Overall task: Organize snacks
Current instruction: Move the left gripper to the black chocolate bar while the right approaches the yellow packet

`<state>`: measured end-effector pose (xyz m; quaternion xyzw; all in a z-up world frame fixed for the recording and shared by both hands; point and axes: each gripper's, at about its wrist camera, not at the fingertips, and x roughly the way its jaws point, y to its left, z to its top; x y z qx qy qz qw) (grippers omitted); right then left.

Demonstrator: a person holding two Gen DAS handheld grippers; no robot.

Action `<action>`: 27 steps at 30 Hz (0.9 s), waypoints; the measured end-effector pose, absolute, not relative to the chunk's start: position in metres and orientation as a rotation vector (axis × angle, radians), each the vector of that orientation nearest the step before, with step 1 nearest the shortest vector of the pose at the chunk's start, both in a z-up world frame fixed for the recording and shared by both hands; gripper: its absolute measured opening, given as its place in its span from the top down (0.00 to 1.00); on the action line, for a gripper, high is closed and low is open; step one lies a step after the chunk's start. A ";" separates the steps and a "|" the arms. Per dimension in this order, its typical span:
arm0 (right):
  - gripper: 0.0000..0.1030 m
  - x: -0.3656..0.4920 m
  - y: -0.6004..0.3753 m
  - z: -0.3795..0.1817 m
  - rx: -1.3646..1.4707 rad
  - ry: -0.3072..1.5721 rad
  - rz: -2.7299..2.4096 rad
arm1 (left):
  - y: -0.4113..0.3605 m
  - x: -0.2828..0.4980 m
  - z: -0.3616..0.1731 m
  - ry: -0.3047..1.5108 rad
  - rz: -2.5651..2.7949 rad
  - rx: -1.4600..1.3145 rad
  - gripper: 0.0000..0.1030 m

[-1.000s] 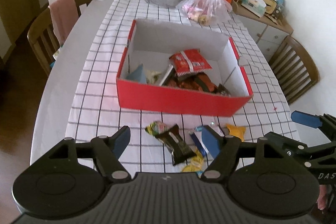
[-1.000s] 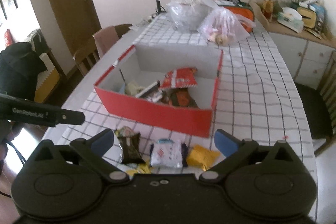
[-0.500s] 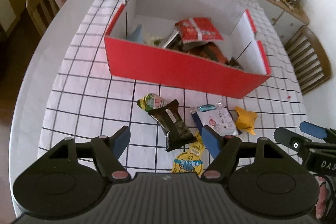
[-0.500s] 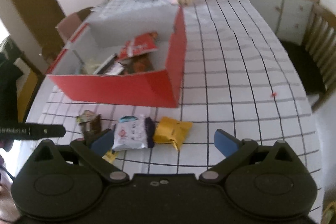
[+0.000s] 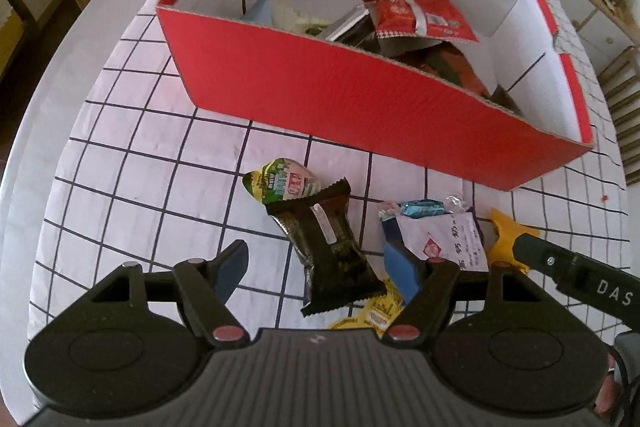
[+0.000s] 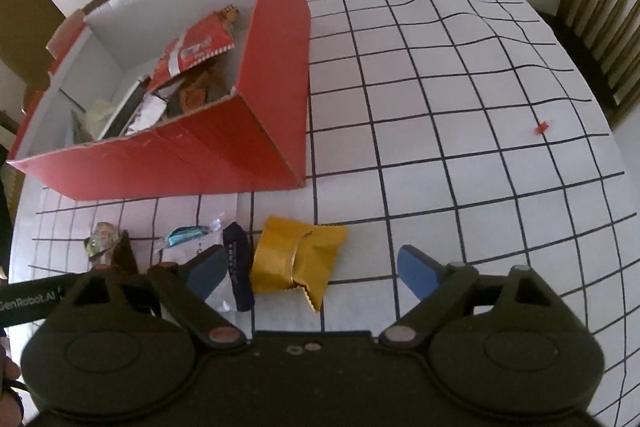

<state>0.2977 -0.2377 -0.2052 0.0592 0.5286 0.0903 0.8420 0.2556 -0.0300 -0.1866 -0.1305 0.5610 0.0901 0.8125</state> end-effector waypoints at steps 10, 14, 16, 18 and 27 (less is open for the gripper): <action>0.24 0.305 -0.229 -0.216 0.088 1.134 0.178 | -0.031 0.268 -0.205 1.226 0.244 -0.286 0.28; 0.27 0.303 -0.223 -0.220 0.057 1.131 0.174 | -0.032 0.274 -0.211 1.239 0.265 -0.279 0.28; 0.28 0.301 -0.220 -0.221 0.039 1.122 0.172 | -0.033 0.276 -0.214 1.245 0.272 -0.272 0.28; 0.29 0.299 -0.218 -0.221 0.023 1.115 0.169 | -0.034 0.278 -0.216 1.251 0.277 -0.271 0.28; 0.53 0.294 -0.225 -0.219 -0.011 1.083 0.152 | -0.032 0.275 -0.220 1.255 0.288 -0.273 0.30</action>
